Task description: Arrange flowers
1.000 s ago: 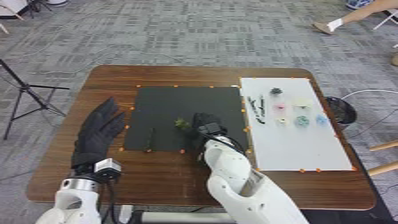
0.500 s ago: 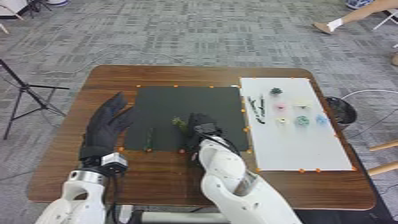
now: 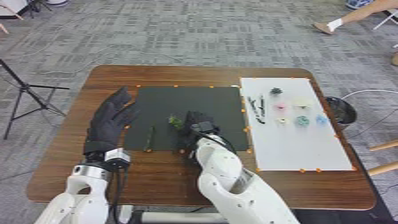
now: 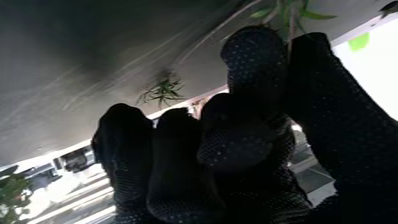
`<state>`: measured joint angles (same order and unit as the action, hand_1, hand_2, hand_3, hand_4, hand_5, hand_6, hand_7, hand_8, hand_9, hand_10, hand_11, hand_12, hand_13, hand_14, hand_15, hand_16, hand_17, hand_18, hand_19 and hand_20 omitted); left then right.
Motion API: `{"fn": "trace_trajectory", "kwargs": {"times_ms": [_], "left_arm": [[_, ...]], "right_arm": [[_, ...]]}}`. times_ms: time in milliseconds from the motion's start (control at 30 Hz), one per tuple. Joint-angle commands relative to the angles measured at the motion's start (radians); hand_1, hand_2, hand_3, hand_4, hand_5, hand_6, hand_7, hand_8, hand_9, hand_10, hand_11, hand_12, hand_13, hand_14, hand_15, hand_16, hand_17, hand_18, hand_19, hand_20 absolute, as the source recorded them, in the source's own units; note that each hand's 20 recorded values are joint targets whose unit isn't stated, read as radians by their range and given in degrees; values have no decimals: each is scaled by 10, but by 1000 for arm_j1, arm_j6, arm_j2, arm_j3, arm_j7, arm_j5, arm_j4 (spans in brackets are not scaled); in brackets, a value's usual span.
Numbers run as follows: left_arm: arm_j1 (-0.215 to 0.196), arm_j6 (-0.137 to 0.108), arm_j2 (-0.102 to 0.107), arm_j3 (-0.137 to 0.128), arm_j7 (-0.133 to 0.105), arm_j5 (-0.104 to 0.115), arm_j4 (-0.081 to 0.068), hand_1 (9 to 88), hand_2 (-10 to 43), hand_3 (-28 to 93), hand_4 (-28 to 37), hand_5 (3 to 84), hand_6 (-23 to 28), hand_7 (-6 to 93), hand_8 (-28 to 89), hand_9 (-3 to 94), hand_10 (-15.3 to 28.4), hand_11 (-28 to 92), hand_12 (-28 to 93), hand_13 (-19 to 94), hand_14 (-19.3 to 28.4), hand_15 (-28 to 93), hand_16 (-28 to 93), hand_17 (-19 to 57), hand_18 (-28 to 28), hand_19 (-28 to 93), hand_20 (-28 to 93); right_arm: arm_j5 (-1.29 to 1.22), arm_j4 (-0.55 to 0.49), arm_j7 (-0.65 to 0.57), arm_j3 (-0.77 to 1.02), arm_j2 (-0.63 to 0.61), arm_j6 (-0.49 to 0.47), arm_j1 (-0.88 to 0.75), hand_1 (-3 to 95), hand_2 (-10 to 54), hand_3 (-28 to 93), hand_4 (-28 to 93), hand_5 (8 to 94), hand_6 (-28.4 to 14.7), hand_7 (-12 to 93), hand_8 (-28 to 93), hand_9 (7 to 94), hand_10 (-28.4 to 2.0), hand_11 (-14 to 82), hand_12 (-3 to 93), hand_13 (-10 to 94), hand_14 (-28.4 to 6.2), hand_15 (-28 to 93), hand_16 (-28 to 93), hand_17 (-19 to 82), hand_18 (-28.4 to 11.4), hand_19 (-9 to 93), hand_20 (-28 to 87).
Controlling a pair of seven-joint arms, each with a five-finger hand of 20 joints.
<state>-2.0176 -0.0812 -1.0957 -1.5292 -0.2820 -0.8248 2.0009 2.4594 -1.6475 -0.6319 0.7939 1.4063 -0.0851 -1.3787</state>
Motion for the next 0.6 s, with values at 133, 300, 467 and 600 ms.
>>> {"fn": "trace_trajectory", "kwargs": {"times_ms": [133, 300, 467, 600], "left_arm": [[-15, 10, -11, -6, -20, 2, 4, 239, -39, 671, -279, 263, 16, 213, -110, 241, 109, 144, 175, 213, 140, 188, 52, -119, 209, 444, 65], [-26, 8, -15, -12, -18, 0, 10, 240, -40, 671, -280, 263, 17, 213, -111, 241, 110, 144, 175, 213, 141, 190, 52, -119, 209, 443, 64], [-41, -1, -17, -20, -18, -1, 17, 240, -39, 671, -280, 263, 17, 211, -111, 241, 110, 143, 175, 213, 141, 191, 51, -119, 209, 443, 65], [-54, 0, -20, -28, -18, -1, 22, 241, -39, 670, -279, 263, 17, 212, -110, 242, 110, 144, 175, 213, 141, 191, 51, -119, 208, 442, 65]], "right_arm": [[25, 12, 27, 17, -9, -37, -14, 276, -95, 804, -248, 854, 13, 536, -54, 893, -77, 598, 476, 798, -97, 852, 461, 522, -214, 932, 735], [17, 0, 36, 14, -21, -54, -13, 259, -95, 801, -257, 852, 12, 537, -63, 890, -79, 599, 475, 796, -97, 851, 460, 521, -213, 932, 734], [-15, -33, 30, 10, -29, -76, -25, 251, -95, 793, -259, 853, 13, 534, -67, 891, -78, 598, 469, 797, -96, 850, 456, 523, -212, 932, 731], [-4, -45, 34, 21, -34, -52, -24, 229, -95, 779, -259, 850, 11, 515, -72, 891, -76, 588, 468, 796, -95, 847, 453, 523, -212, 932, 729]]}}
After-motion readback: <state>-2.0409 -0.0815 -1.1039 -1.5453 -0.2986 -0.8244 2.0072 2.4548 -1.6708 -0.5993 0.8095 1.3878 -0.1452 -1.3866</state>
